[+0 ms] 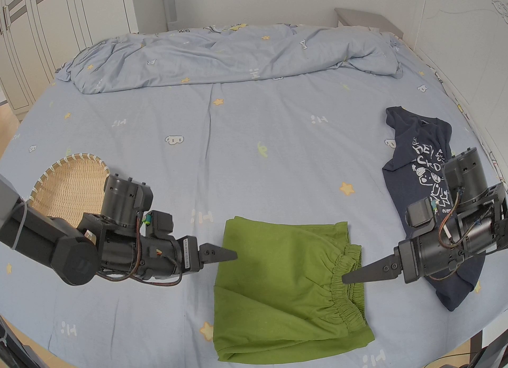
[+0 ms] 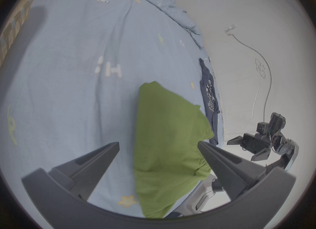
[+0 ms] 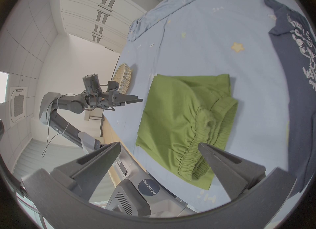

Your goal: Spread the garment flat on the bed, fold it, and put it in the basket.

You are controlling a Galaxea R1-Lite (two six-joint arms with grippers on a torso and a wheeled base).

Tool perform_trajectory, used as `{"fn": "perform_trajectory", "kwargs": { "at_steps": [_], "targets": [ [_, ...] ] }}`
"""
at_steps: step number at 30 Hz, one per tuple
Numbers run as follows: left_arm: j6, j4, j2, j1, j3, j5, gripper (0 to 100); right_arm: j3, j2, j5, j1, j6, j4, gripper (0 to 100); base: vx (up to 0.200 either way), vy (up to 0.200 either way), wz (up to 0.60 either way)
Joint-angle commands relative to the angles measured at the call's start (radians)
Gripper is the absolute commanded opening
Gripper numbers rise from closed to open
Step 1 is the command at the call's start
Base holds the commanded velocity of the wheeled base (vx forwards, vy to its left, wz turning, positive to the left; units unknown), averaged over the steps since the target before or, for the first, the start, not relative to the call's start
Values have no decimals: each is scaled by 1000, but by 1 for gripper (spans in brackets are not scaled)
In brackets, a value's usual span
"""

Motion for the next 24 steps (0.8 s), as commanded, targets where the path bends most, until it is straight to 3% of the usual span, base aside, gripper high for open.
{"fn": "perform_trajectory", "kwargs": {
  "at_steps": [1,11,19,24],
  "targets": [
    [33,-16,45,44,58,-27,100,46,48,19,29,4,-28,100,0,0,0],
    [38,-145,178,-55,64,-73,100,41,0,14,9,4,-29,100,0,0,0],
    [38,-210,232,-86,66,-230,100,37,-14,14,-16,4,-28,100,0,0,0],
    [38,-257,253,-98,66,-283,100,35,-15,14,-19,4,-28,100,0,0,0]
  ]
}}
